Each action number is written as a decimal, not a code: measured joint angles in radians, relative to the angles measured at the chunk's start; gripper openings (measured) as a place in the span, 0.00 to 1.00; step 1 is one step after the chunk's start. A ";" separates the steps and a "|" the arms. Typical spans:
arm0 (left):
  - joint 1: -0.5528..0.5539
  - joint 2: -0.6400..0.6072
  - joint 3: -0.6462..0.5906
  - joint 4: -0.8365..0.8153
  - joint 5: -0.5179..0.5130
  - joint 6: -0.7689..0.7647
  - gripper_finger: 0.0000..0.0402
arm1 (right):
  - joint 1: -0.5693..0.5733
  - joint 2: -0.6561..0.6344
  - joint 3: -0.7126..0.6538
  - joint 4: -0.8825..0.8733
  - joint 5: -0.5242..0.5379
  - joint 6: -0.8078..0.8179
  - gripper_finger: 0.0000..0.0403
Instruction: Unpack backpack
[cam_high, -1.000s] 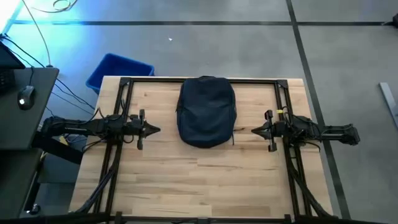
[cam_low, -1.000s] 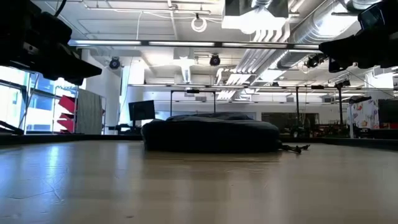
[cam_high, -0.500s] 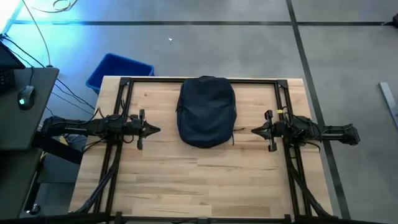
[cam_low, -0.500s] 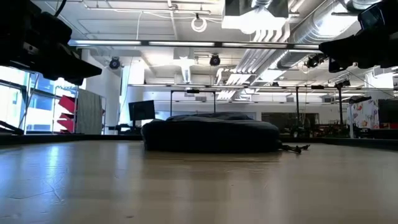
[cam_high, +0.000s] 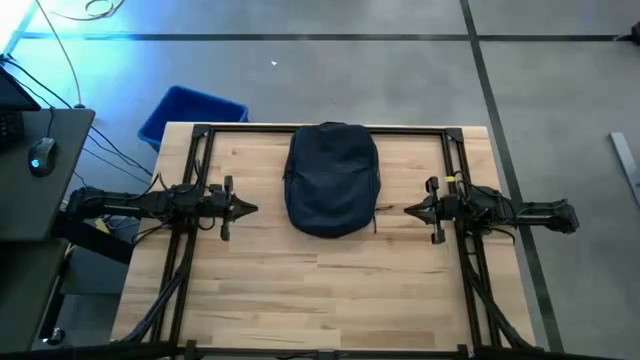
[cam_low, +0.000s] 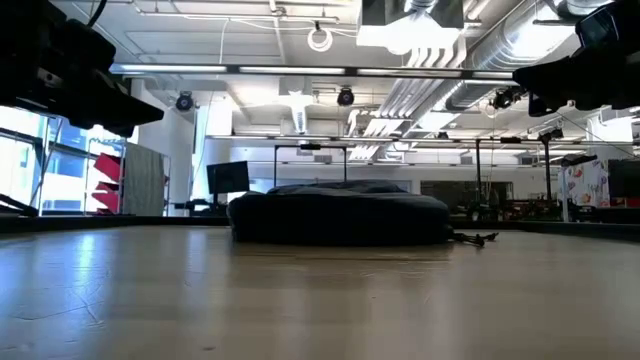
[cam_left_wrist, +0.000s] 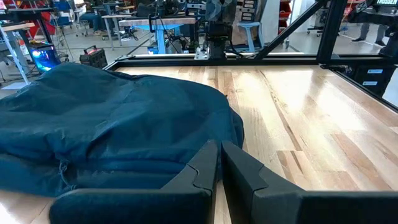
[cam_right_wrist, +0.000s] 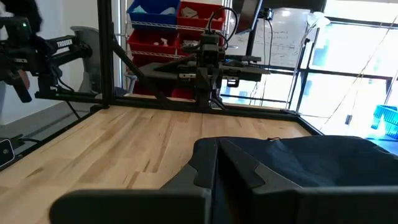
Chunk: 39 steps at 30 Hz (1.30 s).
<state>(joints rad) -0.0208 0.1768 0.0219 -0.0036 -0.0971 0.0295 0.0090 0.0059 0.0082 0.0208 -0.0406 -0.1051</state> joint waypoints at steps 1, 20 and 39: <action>0.000 0.000 0.000 0.000 0.000 0.000 0.00 | 0.000 0.000 0.000 0.000 0.000 0.000 0.00; 0.000 0.000 0.000 0.000 0.000 0.000 0.00 | 0.000 0.000 0.000 0.000 0.000 0.000 0.00; 0.000 0.001 0.000 0.001 -0.005 0.006 0.00 | 0.007 0.101 0.004 0.627 0.216 0.648 0.00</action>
<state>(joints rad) -0.0212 0.1780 0.0219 -0.0030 -0.1019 0.0352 0.0158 0.1071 0.0120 0.6481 0.1756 0.5434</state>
